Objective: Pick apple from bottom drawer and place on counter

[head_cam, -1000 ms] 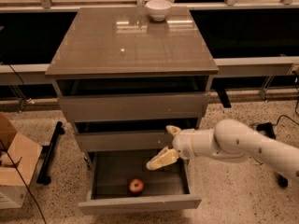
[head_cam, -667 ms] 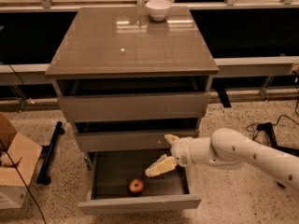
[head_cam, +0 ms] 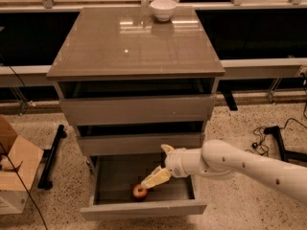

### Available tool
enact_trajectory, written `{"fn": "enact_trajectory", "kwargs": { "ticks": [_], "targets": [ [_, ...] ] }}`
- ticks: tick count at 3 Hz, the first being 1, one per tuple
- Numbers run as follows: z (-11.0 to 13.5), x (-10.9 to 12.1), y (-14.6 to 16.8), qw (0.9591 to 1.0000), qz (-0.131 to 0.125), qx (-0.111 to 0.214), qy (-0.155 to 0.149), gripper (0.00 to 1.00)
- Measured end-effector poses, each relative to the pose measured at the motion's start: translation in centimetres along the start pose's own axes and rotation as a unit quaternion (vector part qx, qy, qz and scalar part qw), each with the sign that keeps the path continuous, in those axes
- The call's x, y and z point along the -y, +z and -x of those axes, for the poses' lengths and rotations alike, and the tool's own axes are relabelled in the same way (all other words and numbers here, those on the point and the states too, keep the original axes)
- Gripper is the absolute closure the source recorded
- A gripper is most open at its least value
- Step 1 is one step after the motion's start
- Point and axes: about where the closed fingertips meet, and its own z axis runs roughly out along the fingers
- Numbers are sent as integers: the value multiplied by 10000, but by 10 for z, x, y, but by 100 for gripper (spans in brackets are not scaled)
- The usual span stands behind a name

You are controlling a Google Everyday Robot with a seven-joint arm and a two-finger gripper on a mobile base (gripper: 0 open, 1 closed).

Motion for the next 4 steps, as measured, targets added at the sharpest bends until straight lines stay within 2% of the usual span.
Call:
{"fn": "enact_trajectory", "kwargs": {
  "ticks": [1, 2, 4],
  "targets": [
    [-39, 5, 45, 9996, -172, -228, -62, 0],
    [-83, 19, 96, 9984, -385, -402, 35, 0],
    [-136, 50, 151, 9958, -578, -229, 668, 0]
  ]
}}
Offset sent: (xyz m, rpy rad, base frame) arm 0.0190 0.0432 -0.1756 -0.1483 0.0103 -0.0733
